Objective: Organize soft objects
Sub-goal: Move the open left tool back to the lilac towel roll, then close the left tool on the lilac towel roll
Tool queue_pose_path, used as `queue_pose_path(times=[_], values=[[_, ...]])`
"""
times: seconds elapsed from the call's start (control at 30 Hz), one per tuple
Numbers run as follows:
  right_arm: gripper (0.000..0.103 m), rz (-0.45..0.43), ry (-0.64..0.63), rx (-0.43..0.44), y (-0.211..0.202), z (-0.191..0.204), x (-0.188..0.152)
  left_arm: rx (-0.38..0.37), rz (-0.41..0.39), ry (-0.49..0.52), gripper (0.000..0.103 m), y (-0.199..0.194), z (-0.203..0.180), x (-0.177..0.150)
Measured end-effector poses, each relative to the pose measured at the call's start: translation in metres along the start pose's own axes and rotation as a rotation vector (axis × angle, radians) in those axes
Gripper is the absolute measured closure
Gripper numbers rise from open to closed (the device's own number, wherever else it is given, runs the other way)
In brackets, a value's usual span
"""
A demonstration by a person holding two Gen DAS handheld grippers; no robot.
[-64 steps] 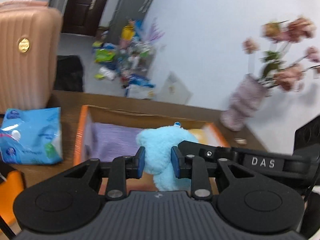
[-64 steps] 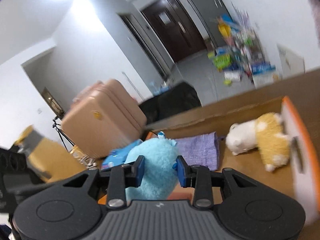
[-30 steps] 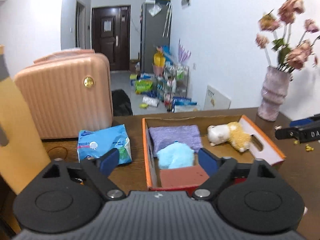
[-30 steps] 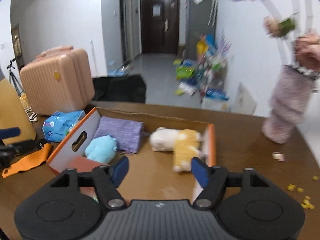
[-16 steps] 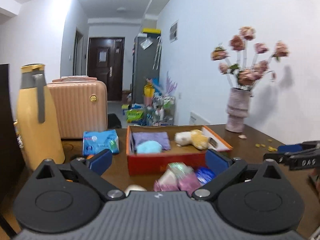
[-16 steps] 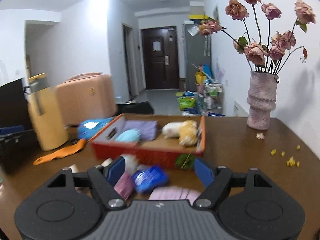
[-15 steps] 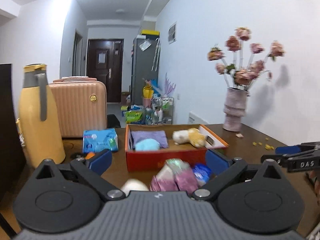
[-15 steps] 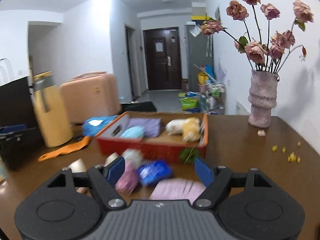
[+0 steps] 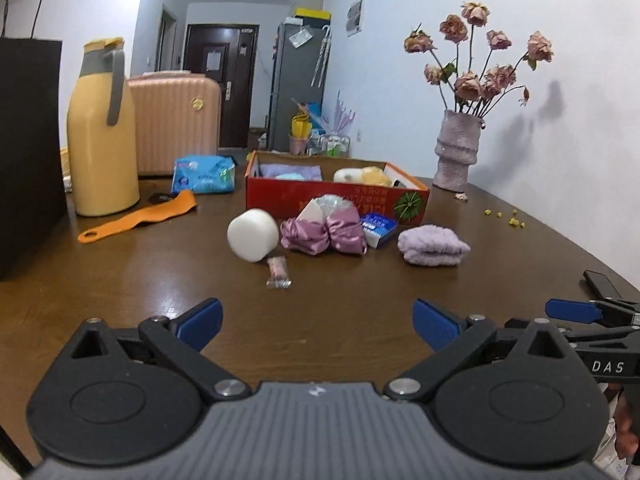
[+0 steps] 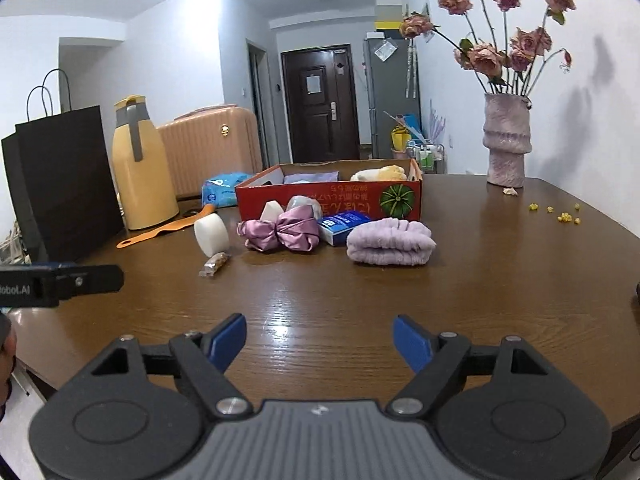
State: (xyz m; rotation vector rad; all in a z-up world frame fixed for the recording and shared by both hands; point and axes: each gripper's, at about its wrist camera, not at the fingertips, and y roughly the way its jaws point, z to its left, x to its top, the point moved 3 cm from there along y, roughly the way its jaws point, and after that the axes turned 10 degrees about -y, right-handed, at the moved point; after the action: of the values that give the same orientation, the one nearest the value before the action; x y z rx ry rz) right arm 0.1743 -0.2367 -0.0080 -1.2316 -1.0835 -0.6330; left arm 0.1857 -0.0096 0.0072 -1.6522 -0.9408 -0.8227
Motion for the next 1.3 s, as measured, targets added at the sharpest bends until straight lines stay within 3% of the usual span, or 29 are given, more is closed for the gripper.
queue_pose_path(times=[0.33, 0.6, 0.67, 0.77, 0.9, 0.93, 1.07, 1.13, 1.3], values=[[0.023, 0.033, 0.072, -0.047, 0.033, -0.025, 0.003, -0.034, 0.075, -0.025, 0.001, 0.046, -0.006, 0.003], [0.025, 0.056, 0.101, -0.102, 0.089, -0.085, 0.023, -0.123, 0.114, -0.010, 0.013, 0.120, -0.043, 0.019], [0.028, 0.059, 0.136, -0.074, 0.107, -0.102, 0.029, -0.163, 0.139, -0.038, 0.018, 0.145, -0.053, 0.028], [0.033, 0.055, 0.189, -0.040, 0.139, -0.127, 0.041, -0.256, 0.237, -0.150, 0.026, 0.192, -0.062, 0.041], [0.039, 0.052, 0.249, -0.035, 0.176, -0.147, 0.048, -0.272, 0.285, -0.204, 0.037, 0.250, -0.073, 0.049], [0.045, 0.059, 0.264, -0.022, 0.184, -0.151, 0.049, -0.279, 0.295, -0.213, 0.038, 0.260, -0.075, 0.048], [0.059, 0.073, 0.283, 0.028, 0.206, -0.151, 0.044, -0.323, 0.347, -0.268, 0.047, 0.285, -0.078, 0.041], [0.067, 0.082, 0.279, 0.043, 0.213, -0.147, 0.040, -0.335, 0.368, -0.264, 0.062, 0.293, -0.079, 0.035], [0.072, 0.082, 0.295, 0.066, 0.220, -0.148, 0.036, -0.365, 0.361, -0.252, 0.069, 0.294, -0.078, 0.028]])
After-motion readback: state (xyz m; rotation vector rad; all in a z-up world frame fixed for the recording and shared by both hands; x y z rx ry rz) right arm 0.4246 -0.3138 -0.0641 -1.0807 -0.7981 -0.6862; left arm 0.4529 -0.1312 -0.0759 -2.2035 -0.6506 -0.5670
